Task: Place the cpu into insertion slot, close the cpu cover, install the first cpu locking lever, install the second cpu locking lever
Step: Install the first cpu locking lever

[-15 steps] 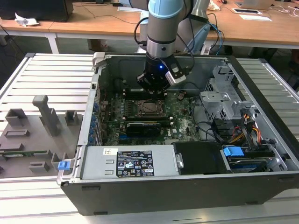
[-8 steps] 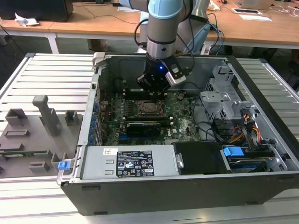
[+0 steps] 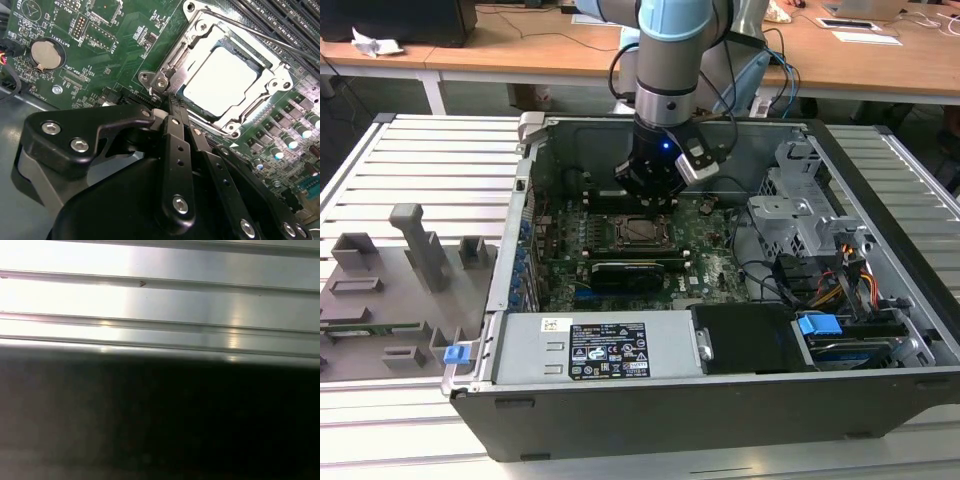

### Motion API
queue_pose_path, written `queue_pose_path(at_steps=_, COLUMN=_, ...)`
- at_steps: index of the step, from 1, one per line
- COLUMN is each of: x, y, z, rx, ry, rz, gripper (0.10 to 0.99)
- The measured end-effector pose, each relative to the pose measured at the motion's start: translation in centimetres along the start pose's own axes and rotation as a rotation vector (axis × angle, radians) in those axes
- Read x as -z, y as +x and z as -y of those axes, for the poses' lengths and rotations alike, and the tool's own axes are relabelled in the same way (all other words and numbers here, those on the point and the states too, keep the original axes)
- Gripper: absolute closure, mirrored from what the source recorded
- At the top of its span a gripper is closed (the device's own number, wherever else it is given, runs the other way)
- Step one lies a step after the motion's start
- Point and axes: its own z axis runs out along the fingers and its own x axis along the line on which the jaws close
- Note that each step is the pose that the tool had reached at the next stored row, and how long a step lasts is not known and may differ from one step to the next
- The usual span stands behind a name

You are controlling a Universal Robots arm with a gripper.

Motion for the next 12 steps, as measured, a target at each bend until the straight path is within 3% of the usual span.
queue_pose_path(at_steps=6, x=0.06, y=-0.12, z=-0.22, rx=0.0, ry=-0.001, rz=0.0007, gripper=0.98)
queue_pose_path(at_steps=12, x=1.21, y=-0.12, z=-0.22, rx=0.0, ry=0.001, rz=0.0001, gripper=0.98)
